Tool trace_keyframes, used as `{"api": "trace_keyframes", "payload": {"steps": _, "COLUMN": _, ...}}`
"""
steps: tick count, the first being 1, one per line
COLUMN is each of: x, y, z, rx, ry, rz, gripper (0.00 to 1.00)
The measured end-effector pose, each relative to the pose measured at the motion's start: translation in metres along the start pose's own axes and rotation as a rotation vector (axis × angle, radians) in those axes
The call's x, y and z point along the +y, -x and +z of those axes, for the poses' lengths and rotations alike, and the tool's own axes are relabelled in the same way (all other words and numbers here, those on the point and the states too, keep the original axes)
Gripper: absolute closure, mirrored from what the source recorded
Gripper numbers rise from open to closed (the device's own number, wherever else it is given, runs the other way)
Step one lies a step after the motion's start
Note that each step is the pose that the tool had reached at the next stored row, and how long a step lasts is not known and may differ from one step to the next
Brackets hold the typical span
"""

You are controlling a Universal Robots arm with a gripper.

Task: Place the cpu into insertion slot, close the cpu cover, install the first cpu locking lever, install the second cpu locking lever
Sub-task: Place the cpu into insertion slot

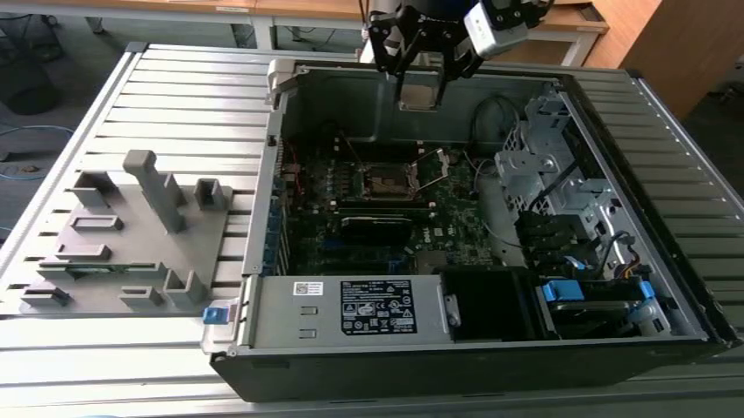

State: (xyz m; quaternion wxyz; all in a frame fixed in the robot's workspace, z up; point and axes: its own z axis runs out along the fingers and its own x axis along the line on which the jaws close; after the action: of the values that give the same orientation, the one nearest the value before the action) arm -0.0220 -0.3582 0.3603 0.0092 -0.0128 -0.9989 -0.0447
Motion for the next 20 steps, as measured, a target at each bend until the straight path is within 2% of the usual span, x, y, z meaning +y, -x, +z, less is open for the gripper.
{"api": "trace_keyframes", "payload": {"steps": 20, "x": -0.0007, "y": 0.0002, "z": 0.0077, "rx": -0.0002, "ry": 0.0004, "rz": 0.000, "gripper": 0.46}}
